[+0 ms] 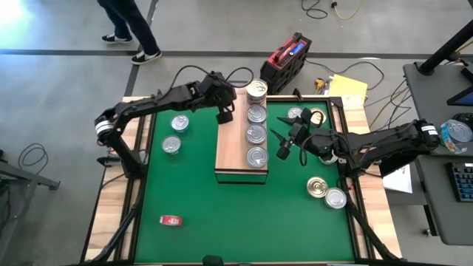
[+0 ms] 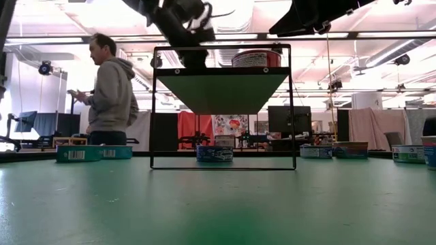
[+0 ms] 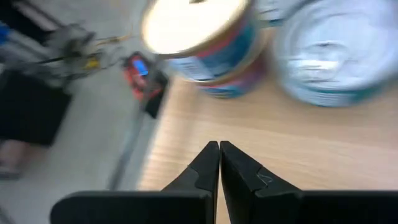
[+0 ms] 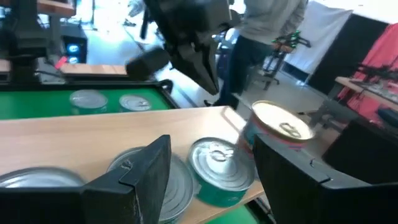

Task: Stack canned seafood by type on shelf
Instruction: Put the top blue tuna can on the shelf

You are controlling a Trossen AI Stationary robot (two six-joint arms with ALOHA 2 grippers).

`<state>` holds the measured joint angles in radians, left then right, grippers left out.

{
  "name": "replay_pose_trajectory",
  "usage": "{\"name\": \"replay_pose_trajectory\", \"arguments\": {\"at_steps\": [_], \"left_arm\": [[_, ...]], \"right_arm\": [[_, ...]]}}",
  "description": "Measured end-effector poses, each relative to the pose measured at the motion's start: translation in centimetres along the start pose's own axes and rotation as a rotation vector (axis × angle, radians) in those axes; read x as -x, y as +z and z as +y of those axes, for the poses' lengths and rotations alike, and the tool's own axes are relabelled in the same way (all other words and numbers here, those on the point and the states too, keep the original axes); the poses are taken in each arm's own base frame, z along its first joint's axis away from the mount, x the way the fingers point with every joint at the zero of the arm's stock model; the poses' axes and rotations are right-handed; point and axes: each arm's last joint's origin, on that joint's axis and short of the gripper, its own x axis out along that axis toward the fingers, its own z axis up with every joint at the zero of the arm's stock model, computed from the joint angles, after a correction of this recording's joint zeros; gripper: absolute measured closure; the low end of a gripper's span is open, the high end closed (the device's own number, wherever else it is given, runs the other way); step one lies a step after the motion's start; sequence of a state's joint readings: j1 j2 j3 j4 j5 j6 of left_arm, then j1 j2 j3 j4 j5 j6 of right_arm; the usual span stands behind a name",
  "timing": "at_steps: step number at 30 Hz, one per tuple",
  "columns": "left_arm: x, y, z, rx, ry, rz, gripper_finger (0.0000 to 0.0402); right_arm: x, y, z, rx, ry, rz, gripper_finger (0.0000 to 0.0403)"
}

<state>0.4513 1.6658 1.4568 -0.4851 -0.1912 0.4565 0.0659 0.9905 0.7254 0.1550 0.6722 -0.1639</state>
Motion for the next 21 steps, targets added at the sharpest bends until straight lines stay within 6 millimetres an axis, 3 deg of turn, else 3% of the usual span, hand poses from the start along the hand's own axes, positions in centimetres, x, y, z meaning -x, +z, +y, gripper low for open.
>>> {"name": "replay_pose_trajectory", "arguments": {"at_steps": [4,10,16,21], "left_arm": [[2.0,-0.1,-1.6,-0.014,-0.145,-0.01,0.0401],[4.9,-0.8,-4.4,-0.042,-0.196,-0.038,0.0401],[8.6,-2.3,-7.1,-0.024,-0.087,-0.096,0.0401],[11.7,-3.3,-9.9,-0.038,-0.122,-0.21,0.0401]], "right_arm": [[0.4,-0.1,0.8,-0.017,0.136,0.003,0.0184],[1.5,0.0,2.5,-0.064,0.429,-0.015,0.0204],[3.1,0.8,4.1,-0.095,0.604,0.011,0.0273],[4.5,0.9,5.2,-0.14,0.683,0.067,0.035]]}}
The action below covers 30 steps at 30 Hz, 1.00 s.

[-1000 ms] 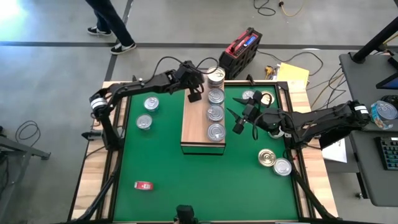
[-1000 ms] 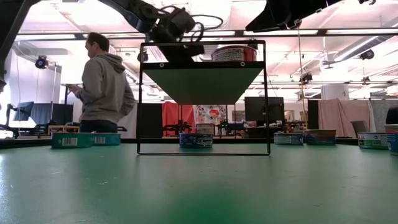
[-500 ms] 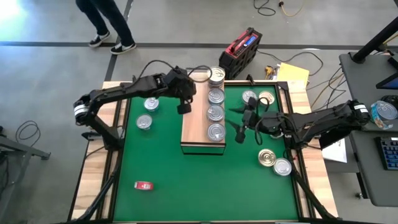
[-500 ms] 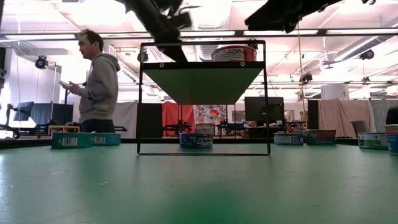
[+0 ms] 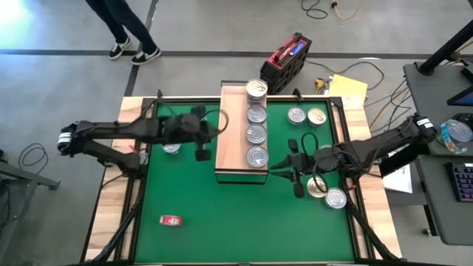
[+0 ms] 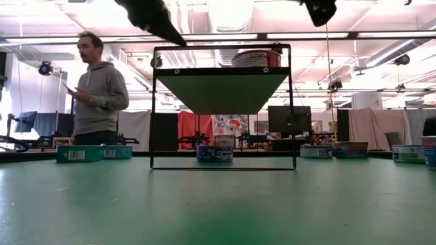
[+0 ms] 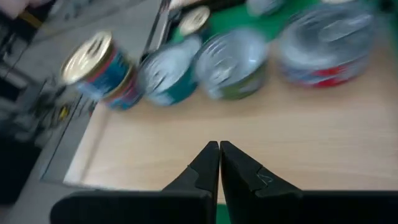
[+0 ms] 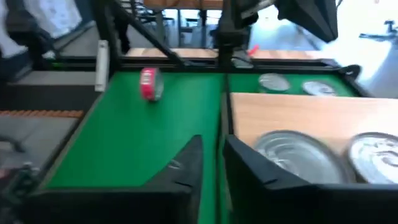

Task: Stack canned seafood by type on shelf
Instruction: Put the top blue tuna can on the shelf

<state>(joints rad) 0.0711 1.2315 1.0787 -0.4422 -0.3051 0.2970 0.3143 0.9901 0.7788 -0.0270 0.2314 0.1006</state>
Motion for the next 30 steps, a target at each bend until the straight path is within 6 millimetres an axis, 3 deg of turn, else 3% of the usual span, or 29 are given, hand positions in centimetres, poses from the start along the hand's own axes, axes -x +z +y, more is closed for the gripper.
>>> {"name": "replay_pose_trajectory", "arguments": {"at_steps": [3,7,12,22,30], "left_arm": [[1.0,-0.3,-1.6,-0.003,-0.036,-0.048,0.0401],[1.9,-0.9,-3.1,0.013,0.004,-0.056,0.0401],[2.4,-1.5,-5.1,0.016,0.006,-0.043,0.0401],[3.6,-1.7,-8.2,0.021,-0.049,-0.059,0.0401],[4.3,-2.3,-9.4,0.023,-0.074,-0.019,0.0401]], "right_arm": [[0.3,-0.3,1.1,-0.045,0.044,0.022,0.0386],[0.1,-0.9,2.2,-0.145,0.072,0.07,0.039],[-1.9,-2.8,3.5,-0.192,0.071,0.173,0.039],[-4.7,-5.4,4.1,-0.312,-0.016,0.288,0.039],[-6.0,-7.0,4.2,-0.383,-0.148,0.311,0.039]]}}
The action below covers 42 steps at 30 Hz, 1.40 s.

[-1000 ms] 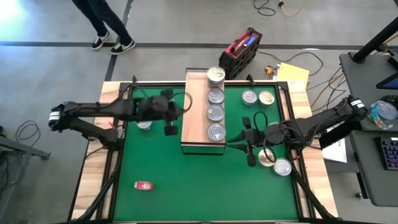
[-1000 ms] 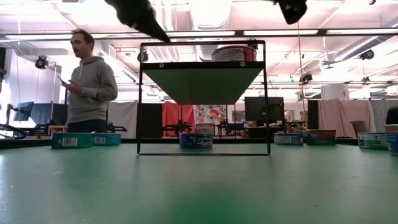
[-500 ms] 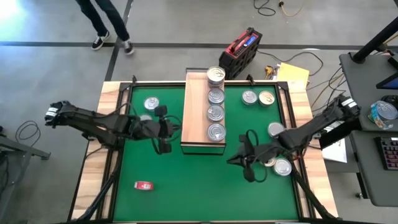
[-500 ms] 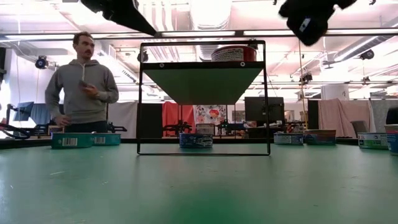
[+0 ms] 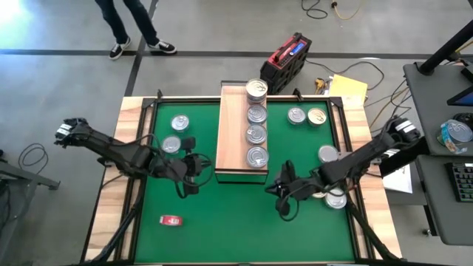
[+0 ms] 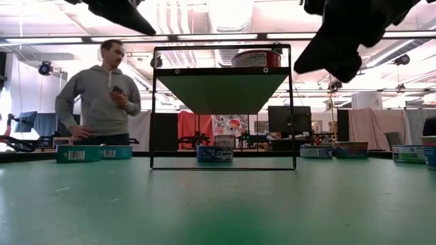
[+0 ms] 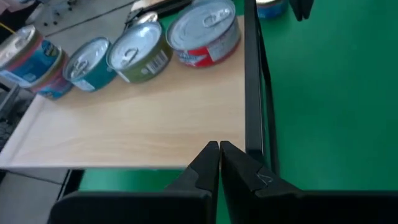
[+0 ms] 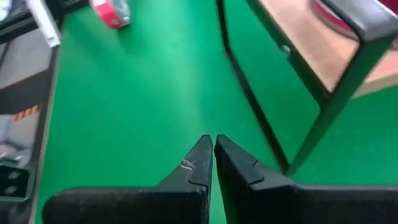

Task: Stack canned seafood by type on shelf
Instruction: Put the top blue tuna can on the shelf

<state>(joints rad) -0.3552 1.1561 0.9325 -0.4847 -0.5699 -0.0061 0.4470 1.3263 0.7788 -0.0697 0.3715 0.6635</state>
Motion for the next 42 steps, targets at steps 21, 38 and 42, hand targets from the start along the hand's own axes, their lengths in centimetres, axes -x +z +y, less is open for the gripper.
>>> {"name": "replay_pose_trajectory", "arguments": {"at_steps": [21,38,42], "left_arm": [[0.0,-0.5,0.1,-0.011,0.025,0.047,0.0401],[0.0,-0.5,0.2,-0.023,0.075,0.046,0.0401],[0.0,-0.5,0.2,-0.024,0.075,0.047,0.0401]], "right_arm": [[-1.1,-0.8,-0.6,-0.002,-0.204,-0.073,0.039],[-0.9,-0.9,-1.0,0.03,-0.277,-0.089,0.039],[-0.9,-0.9,-1.0,0.032,-0.284,-0.092,0.039]]}}
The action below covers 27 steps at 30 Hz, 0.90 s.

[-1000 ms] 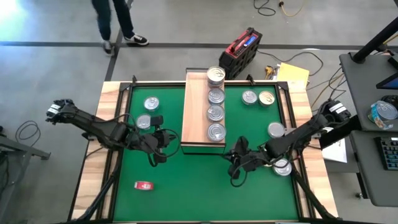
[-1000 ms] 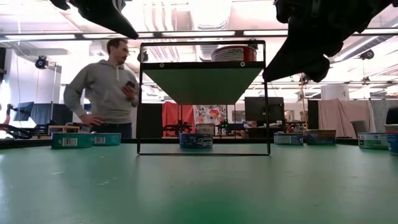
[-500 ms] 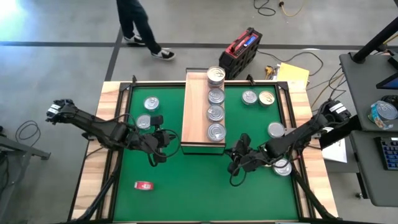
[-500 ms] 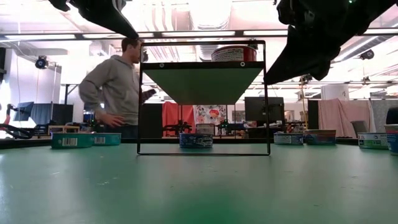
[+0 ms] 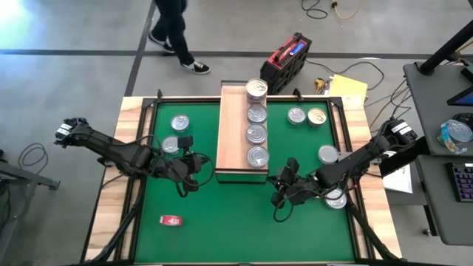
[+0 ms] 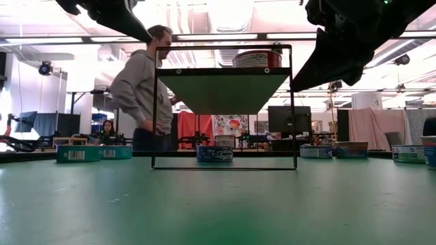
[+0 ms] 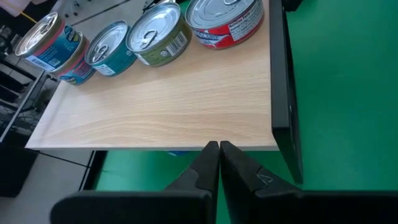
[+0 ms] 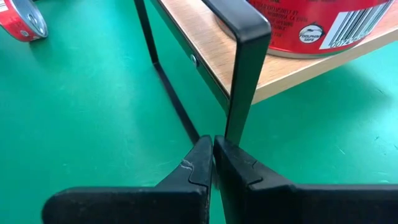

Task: Stack canned seafood by type on shelf
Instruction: Put the top blue tuna can on the shelf

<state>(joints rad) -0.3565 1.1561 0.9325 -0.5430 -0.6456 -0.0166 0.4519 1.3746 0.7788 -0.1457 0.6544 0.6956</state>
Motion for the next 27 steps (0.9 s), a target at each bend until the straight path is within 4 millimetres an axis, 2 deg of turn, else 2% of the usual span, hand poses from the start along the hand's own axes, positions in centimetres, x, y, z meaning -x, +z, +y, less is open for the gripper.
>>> {"name": "replay_pose_trajectory", "arguments": {"at_steps": [27], "left_arm": [[0.0,0.0,0.0,0.0,0.0,0.0,0.0401]], "right_arm": [[0.06,-0.13,-0.26,0.016,-0.033,0.004,0.039]]}}
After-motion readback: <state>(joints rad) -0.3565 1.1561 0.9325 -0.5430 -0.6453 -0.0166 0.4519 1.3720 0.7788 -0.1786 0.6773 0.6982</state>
